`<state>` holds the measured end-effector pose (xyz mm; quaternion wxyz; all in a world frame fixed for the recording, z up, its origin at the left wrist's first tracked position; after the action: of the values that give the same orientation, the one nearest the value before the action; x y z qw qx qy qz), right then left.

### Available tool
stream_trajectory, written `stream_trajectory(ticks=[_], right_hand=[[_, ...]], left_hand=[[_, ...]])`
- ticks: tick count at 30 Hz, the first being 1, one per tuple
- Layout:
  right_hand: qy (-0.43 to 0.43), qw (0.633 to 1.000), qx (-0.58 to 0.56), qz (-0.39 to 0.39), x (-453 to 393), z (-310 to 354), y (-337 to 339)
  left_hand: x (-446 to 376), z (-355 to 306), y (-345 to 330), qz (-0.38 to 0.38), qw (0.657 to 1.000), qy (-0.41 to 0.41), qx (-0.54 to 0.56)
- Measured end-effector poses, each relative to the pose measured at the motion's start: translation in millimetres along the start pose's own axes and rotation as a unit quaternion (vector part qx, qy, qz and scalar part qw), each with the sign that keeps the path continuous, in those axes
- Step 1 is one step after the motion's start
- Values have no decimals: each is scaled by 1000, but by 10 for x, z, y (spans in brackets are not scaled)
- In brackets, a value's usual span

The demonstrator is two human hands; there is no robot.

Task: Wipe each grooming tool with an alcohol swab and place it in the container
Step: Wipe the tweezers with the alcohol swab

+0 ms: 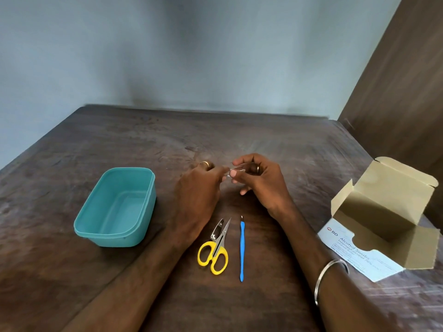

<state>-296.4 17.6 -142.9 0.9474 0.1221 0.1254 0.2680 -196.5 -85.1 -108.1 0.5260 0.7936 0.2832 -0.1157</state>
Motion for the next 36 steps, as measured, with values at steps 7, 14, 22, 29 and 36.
stream_trajectory(ticks=[7, 14, 22, 29, 36], right_hand=[[-14, 998, -64, 12, 0, -16, -15], [-13, 997, -75, 11, -2, -10, -3], [-9, 998, -54, 32, -3, -29, -59], [-18, 999, -32, 23, 6, -23, -61], [-1, 998, -55, -19, 7, 19, 41]], left_hand=[[20, 155, 33, -24, 997, 52, 60], [18, 193, 1, -19, 996, 56, 64], [9, 232, -1, -27, 994, 73, 72], [15, 184, -6, -21, 995, 63, 69], [22, 129, -4, -14, 992, 64, 107]])
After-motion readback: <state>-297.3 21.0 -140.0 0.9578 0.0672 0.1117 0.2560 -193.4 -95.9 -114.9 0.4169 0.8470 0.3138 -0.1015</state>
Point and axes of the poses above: each hand's wrist, its own x-axis away from the middle knuckle, its own y-axis out of the back of the hand, z = x × y, the point moved 10 cm from there along -x, towards the middle knuckle, and after that the axes turned 8 degrees about x, right-handed, at the moved point
